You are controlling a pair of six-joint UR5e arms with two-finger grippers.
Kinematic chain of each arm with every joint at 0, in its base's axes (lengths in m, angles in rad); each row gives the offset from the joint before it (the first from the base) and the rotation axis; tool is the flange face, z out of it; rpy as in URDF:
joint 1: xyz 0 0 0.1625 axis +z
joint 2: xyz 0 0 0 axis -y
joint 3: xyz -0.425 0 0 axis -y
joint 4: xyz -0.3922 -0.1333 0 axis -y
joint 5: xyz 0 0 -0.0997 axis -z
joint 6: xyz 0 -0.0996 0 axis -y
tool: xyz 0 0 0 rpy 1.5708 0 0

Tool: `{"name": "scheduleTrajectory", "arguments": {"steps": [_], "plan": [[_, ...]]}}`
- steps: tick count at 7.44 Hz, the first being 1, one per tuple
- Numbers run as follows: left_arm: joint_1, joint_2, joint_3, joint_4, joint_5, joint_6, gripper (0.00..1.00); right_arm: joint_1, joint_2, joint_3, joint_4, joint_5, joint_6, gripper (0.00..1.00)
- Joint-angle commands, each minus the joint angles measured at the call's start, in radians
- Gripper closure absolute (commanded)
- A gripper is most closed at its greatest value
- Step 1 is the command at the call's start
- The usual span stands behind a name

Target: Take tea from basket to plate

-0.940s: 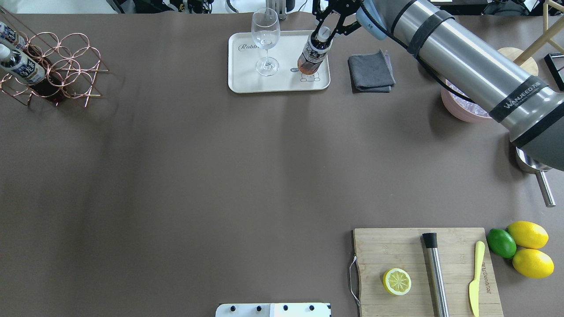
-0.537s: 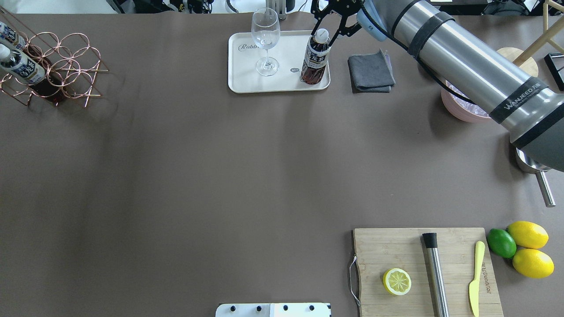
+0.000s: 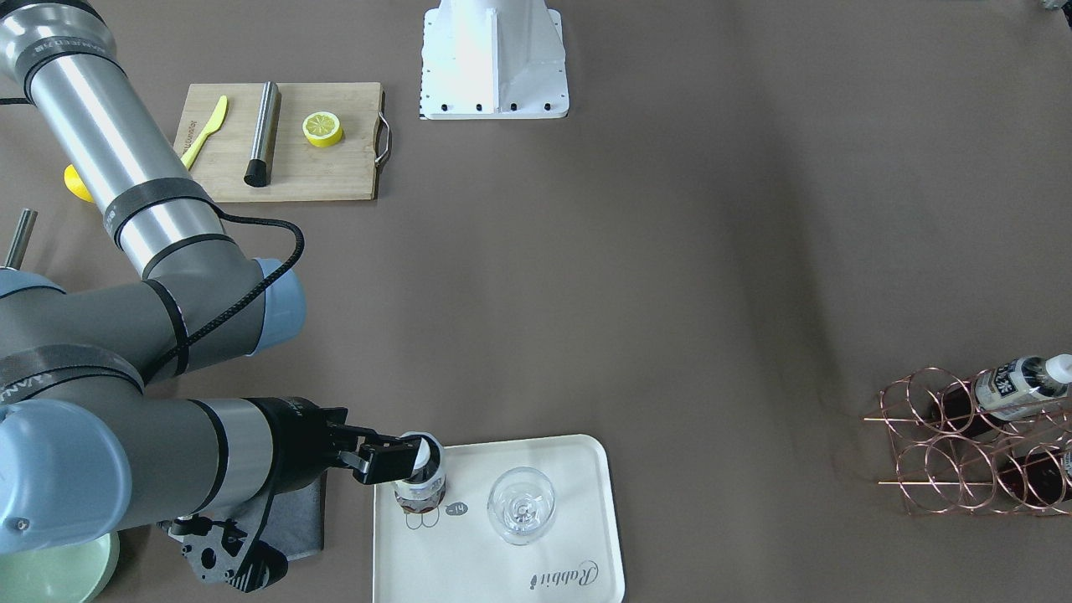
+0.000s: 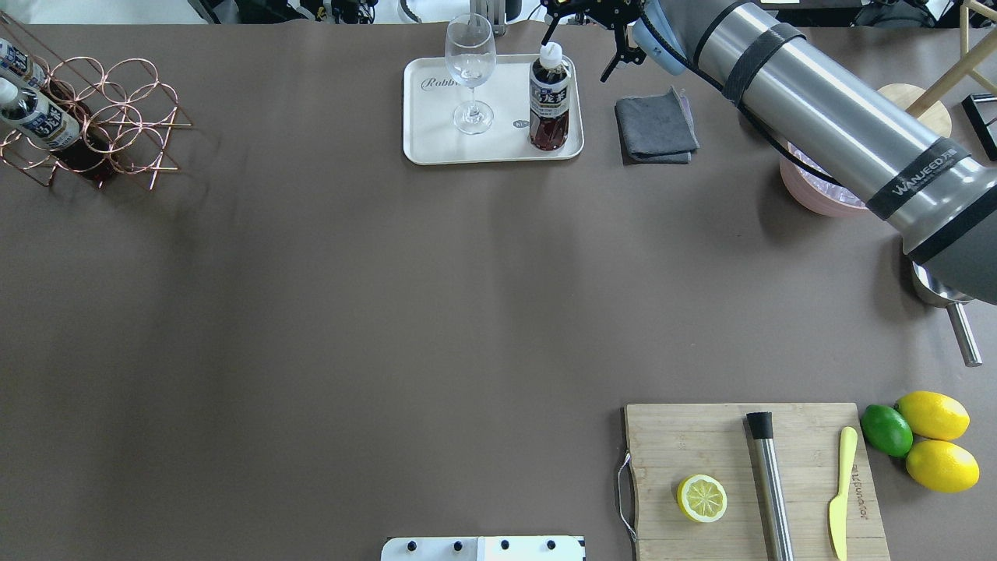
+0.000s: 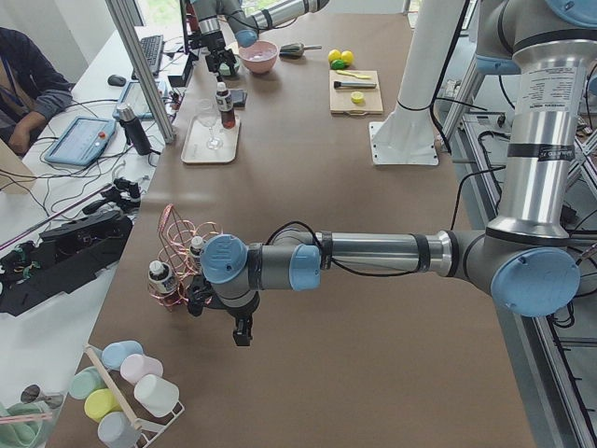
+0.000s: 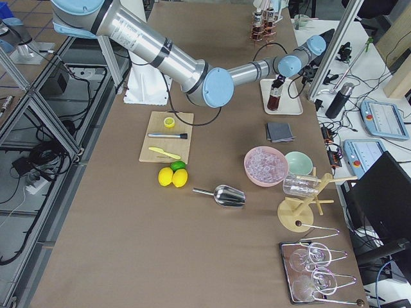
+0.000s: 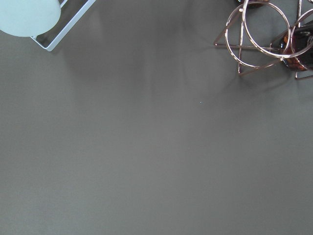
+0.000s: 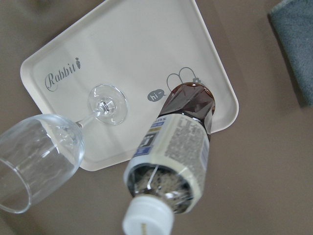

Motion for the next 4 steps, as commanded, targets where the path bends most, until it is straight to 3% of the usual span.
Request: {"name": "scheduleTrajectory", "arguments": {"steps": [1, 3, 4], "plan": [[0.006, 0.003, 0.009, -0.005, -0.001, 0.001, 0.03, 0.008, 0.0, 0.003, 0.009, -0.001, 0.0, 0.02], [0.006, 0.003, 0.01, -0.004, -0.001, -0.001, 0.03, 0.036, -0.014, 0.049, 0.009, -0.022, -0.004, 0.01], [0.006, 0.003, 0.01, -0.004, 0.001, 0.001, 0.03, 0.044, -0.076, 0.166, 0.004, -0.082, -0.003, 0.01]]}}
